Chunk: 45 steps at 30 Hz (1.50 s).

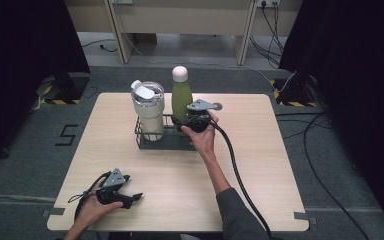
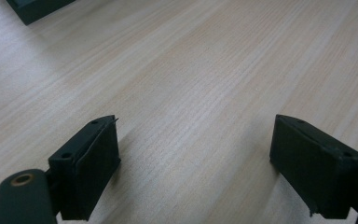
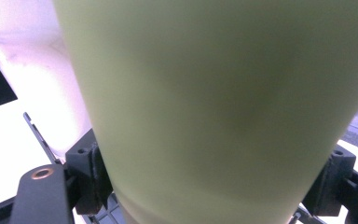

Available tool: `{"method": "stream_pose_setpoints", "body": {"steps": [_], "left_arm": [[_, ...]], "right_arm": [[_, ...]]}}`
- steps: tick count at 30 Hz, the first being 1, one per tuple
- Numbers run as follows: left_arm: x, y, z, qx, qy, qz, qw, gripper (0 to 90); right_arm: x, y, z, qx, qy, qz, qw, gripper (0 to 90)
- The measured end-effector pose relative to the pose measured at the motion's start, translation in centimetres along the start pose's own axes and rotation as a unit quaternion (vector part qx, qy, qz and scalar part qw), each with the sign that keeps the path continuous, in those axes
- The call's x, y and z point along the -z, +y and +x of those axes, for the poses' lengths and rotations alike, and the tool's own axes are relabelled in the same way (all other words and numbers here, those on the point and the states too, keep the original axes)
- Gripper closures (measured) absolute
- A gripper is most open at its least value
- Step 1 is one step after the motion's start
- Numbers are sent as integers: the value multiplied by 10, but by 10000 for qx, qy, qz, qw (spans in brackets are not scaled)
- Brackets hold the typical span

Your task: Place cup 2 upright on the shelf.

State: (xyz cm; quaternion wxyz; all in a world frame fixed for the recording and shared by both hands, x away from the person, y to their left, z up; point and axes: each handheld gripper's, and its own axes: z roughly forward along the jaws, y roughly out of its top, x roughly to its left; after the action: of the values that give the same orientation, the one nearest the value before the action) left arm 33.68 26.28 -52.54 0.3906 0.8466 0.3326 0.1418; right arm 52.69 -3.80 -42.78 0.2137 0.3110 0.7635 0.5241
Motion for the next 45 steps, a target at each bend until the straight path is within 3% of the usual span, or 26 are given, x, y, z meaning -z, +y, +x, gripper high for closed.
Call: {"method": "stream_pose_setpoints", "body": {"steps": [21, 36, 40, 45], "left_arm": [[0, 0, 0, -7, -2, 7, 10000, 147], [0, 0, 0, -10, -3, 11, 10000, 147], [0, 0, 0, -6, -4, 11, 10000, 147], [0, 0, 0, -7, 8, 4, 10000, 147]], "right_arm": [[-6, -13, 0, -88, -68, 3, 9999, 210], [-6, -17, -1, 105, -58, 156, 9998, 207], [-6, -20, -2, 122, -30, 45, 9999, 206], [-6, -20, 0, 161, -78, 104, 9998, 204]]}}
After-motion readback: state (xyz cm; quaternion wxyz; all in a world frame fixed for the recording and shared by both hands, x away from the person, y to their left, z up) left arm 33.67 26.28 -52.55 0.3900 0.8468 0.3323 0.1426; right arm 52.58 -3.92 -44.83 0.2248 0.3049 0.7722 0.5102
